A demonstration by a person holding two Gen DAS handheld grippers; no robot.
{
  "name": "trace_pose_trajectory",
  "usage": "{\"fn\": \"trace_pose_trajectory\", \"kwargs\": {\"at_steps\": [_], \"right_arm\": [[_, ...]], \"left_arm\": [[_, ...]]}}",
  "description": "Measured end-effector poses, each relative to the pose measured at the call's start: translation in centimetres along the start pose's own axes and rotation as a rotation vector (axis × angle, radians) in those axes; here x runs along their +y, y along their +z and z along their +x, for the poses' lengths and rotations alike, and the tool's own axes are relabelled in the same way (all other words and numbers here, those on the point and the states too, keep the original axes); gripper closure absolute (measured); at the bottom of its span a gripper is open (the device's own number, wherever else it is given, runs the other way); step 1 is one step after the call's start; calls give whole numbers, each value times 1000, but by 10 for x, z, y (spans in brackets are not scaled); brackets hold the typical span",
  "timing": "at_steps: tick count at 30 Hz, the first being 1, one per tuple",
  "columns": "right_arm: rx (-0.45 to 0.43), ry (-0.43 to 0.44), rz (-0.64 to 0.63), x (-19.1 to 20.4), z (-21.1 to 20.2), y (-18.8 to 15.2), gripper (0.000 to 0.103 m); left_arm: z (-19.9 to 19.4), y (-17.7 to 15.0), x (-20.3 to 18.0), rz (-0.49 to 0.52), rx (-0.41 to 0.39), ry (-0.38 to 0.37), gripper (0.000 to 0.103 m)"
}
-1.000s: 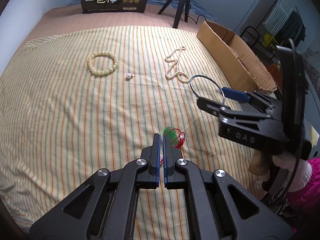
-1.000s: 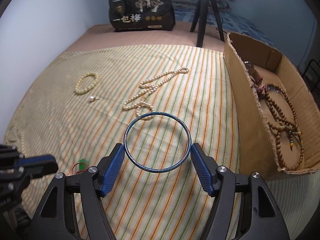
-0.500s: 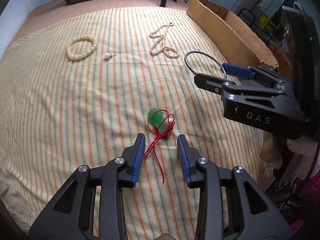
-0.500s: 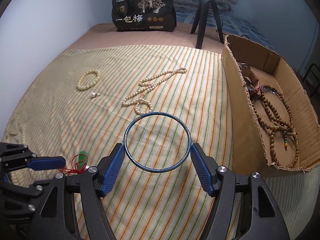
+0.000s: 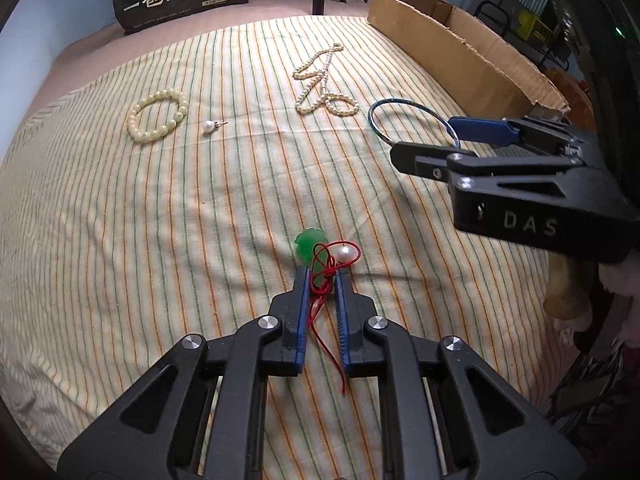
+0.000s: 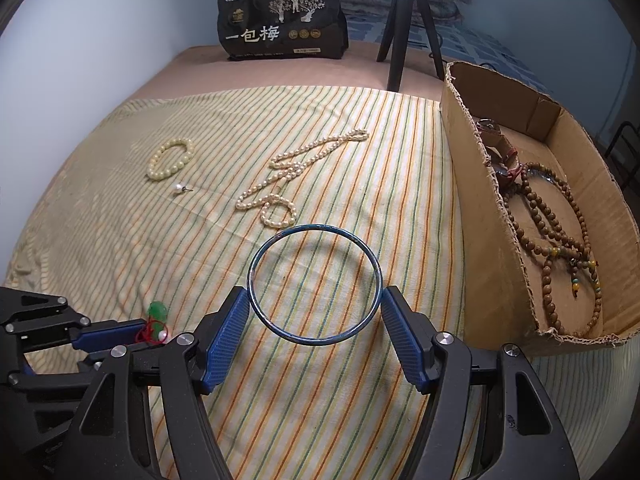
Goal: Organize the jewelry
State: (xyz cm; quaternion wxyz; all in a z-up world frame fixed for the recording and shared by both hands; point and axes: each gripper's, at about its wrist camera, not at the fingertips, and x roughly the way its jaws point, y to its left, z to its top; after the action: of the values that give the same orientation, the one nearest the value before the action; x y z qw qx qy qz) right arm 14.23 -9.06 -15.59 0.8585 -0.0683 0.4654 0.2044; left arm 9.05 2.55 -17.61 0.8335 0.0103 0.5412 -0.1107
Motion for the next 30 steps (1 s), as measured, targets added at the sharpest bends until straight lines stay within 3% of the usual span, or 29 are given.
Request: {"fn": "trace_pose_trajectory", "kwargs": {"at_steps": [14, 30], "right_arm": [[-24, 16, -2, 1, -12, 3, 35], [-112, 18, -1, -16, -66, 17, 35]], "left_arm": [[-49, -2, 14, -72, -104, -33, 94], [-77, 41, 5, -84, -233, -49, 94]]}}
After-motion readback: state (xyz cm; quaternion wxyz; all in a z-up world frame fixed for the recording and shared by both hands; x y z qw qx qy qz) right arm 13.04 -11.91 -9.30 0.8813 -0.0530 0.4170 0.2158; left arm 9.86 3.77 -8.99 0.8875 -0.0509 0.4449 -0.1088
